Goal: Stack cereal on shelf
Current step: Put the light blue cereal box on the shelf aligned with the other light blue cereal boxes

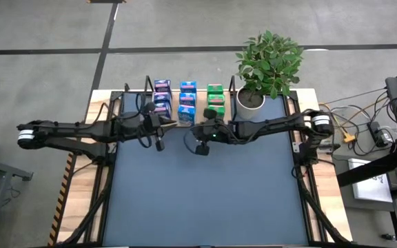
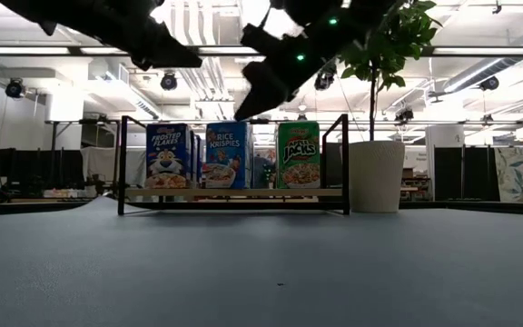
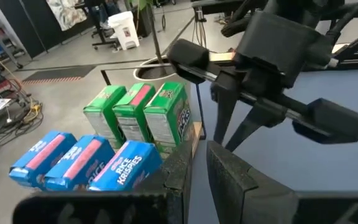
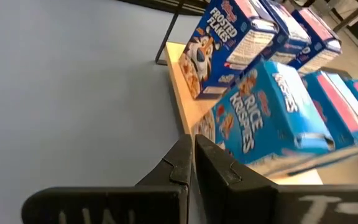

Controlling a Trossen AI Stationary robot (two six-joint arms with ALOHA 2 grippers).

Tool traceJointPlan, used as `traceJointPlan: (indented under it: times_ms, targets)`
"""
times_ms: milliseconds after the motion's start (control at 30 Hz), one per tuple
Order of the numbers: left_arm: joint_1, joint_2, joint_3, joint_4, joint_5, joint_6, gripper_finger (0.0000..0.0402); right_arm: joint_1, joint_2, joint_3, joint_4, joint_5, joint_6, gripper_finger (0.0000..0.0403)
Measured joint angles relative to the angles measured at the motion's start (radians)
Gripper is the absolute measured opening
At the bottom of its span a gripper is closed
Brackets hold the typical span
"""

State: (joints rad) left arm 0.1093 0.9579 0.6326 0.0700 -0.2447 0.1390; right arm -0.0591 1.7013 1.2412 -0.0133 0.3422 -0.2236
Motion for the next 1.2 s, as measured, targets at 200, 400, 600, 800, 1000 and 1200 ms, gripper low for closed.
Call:
traceJointPlan:
  times_ms: [200,400,600,800,1000,1200]
  targets:
    - [0.0,-0.03,-0.03,-0.003,0.0,-0.003,0.0032,-0.037,0.07,0.093,-0.064,0.051,-0.032,0.0011]
    - [0.0,-0.033,-0.031,-0.001,-0.001,0.002,0.0032,-0.085,0.089,0.122,-0.088,0.062,-0.05,0.0011]
    - [0.0,-0.03,-0.031,-0.005,-0.006,0.005,0.0032,-0.111,0.089,0.122,-0.086,0.061,-0.054,0.0011]
    - [0.0,-0.03,-0.031,-0.005,-0.008,0.006,0.0032,-0.111,0.088,0.121,-0.086,0.049,-0.056,0.0011]
    - [0.0,-0.029,-0.031,-0.005,-0.008,0.006,0.0032,-0.109,0.087,0.121,-0.109,0.046,-0.05,0.0011]
    - [0.0,-0.029,-0.031,-0.006,-0.008,0.006,0.0032,-0.109,0.088,0.115,-0.137,-0.003,-0.012,0.0011]
